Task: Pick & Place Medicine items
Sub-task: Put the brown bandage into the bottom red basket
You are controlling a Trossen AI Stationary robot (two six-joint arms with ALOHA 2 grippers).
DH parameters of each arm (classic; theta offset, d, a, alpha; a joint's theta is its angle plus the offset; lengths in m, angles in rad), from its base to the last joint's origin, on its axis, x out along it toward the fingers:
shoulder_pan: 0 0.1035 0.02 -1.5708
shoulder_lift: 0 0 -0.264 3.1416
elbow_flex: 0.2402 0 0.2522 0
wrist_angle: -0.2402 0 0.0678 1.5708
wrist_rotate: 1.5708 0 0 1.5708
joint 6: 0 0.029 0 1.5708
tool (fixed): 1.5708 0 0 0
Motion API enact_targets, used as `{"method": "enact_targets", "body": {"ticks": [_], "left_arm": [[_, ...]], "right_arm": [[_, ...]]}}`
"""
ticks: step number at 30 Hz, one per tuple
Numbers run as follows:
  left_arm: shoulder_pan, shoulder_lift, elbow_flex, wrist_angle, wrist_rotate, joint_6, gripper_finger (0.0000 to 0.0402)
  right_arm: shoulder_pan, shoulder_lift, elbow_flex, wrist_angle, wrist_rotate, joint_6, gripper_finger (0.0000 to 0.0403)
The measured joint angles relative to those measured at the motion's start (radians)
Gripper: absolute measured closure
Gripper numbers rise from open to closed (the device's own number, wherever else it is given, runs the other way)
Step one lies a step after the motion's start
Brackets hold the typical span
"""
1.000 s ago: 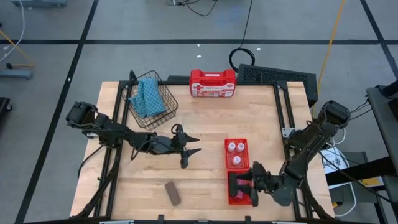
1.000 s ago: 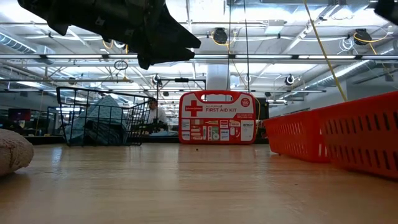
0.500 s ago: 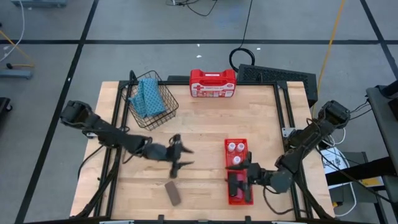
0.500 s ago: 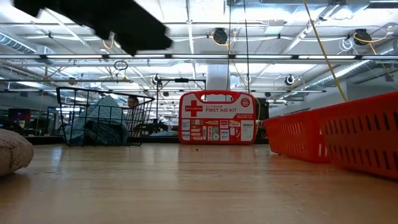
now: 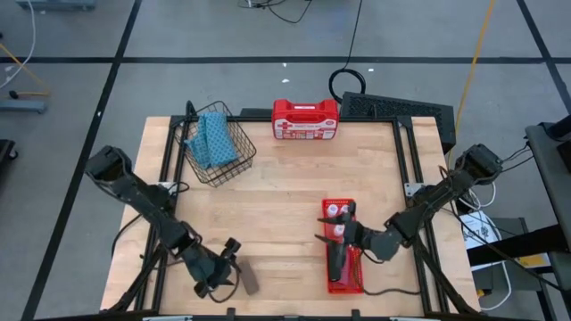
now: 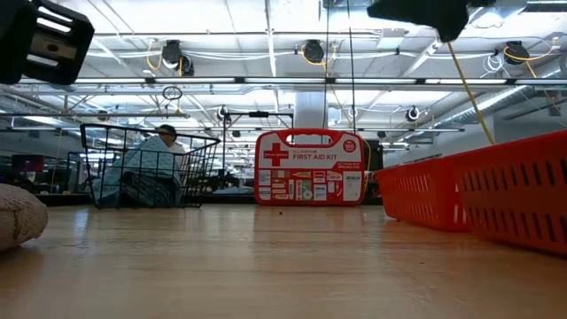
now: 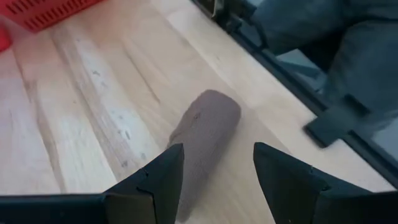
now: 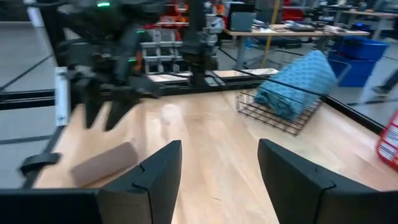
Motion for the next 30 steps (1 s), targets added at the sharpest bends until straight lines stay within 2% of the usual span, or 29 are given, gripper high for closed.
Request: {"method": "enact_targets", "body": {"ticks": [3, 10, 15, 20, 23, 26, 30], "left_arm": [[-0.019, 0.045, 0.0, 0.05, -0.058, -0.006, 0.0197], [-0.022, 0.161, -0.001, 0.137, -0.111, 0.099, 0.0202], [-0.007, 0.228, -0.001, 0.18, -0.116, 0.113, 0.0224], [0.015, 0.252, 0.0, 0.221, -0.136, 0.063, 0.0242], [0.037, 0.254, 0.0, 0.212, -0.215, 0.065, 0.0241], [0.066, 0.253, -0.002, 0.197, -0.353, 0.052, 0.0232], [0.126, 0.253, -0.002, 0.152, -0.516, -0.063, 0.0228]], "right_arm": [[-0.033, 0.0, -0.053, 0.086, -0.012, 0.01, 0.0203], [-0.086, 0.001, -0.146, 0.309, -0.179, -0.003, 0.0206], [-0.07, 0.001, -0.129, 0.33, -0.164, -0.185, 0.0206], [-0.047, 0.0, -0.084, 0.331, -0.04, -0.362, 0.0207], [-0.045, -0.004, -0.079, 0.334, -0.02, -0.402, 0.0206], [-0.045, -0.005, -0.079, 0.33, -0.021, -0.398, 0.0206], [-0.045, -0.005, -0.079, 0.33, -0.021, -0.393, 0.0206]]}}
